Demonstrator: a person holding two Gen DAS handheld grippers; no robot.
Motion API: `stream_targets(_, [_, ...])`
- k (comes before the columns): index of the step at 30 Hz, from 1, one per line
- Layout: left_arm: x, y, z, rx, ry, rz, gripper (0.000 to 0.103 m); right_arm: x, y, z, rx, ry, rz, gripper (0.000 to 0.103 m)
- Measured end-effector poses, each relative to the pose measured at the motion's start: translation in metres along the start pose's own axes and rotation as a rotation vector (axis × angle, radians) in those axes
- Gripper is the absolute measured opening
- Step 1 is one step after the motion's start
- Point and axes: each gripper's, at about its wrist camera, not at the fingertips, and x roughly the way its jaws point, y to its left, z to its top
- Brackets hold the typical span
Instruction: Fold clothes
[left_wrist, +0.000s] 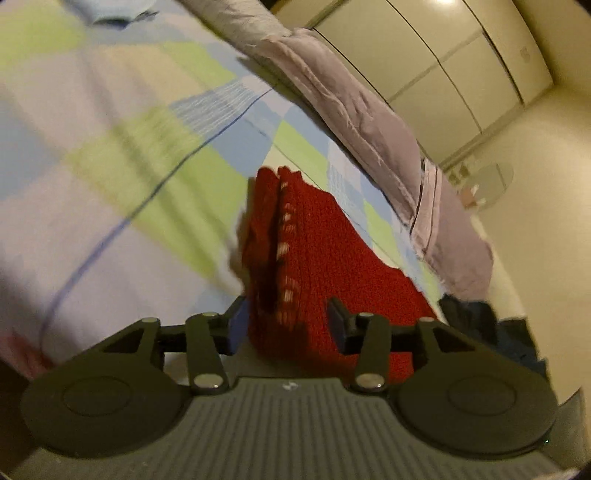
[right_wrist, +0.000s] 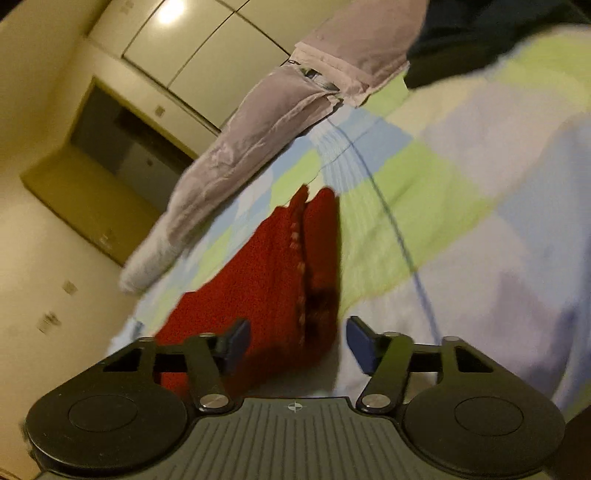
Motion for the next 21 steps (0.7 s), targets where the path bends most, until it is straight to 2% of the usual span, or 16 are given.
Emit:
stream_targets(4, [0.008, 0.009, -0.007, -0.081, -0.003, -0.019, 0.040, 0.012, 0.005, 0.004, 0.016, -0.002, 0.011, 0.053])
stream_targets(5, [0.010, 0.008, -0.007, -0.080, -0.013, -0.033, 0.039, 0.015, 0.006, 0.003, 0.014, 0.003, 0.011, 0.046])
stream_targets(6, [0.012, 0.008, -0.007, -0.078, -0.025, -0.051, 0.031, 0.018, 0.007, 0.001, 0.014, 0.010, 0.012, 0.020])
stream_targets(7, [0.013, 0.008, -0.007, -0.075, -0.038, -0.069, 0.009, 0.018, 0.009, 0.000, 0.000, 0.009, 0.006, 0.015])
stream_targets(9, [0.013, 0.006, -0.005, -0.045, -0.064, -0.061, 0.008, 0.016, 0.017, 0.001, -0.060, -0.011, -0.021, 0.009])
stream_targets(12, [-0.002, 0.005, -0.003, 0.053, -0.122, -0.003, 0.008, 0.008, 0.032, 0.006, -0.174, -0.058, -0.068, 0.008])
stream_targets(14, [-0.001, 0.016, -0.009, 0.053, -0.087, 0.022, 0.008, 0.002, 0.035, 0.011, -0.206, -0.066, -0.110, 0.008])
stream_targets(17, [0.011, 0.028, -0.027, 0.057, -0.057, 0.053, 0.010, 0.016, 0.021, -0.001, -0.202, 0.013, -0.189, 0.008])
stream_targets(19, [0.010, 0.024, -0.027, 0.048, -0.063, 0.067, 0.012, 0.026, 0.012, -0.013, -0.199, 0.060, -0.231, 0.009])
stream_targets(20, [0.010, 0.018, -0.025, 0.056, -0.059, 0.081, 0.014, 0.023, 0.015, -0.015, -0.203, 0.049, -0.233, 0.015])
stream_targets(21, [0.008, 0.011, -0.021, 0.087, -0.052, 0.107, 0.017, 0.020, 0.018, -0.015, -0.211, 0.042, -0.244, 0.037])
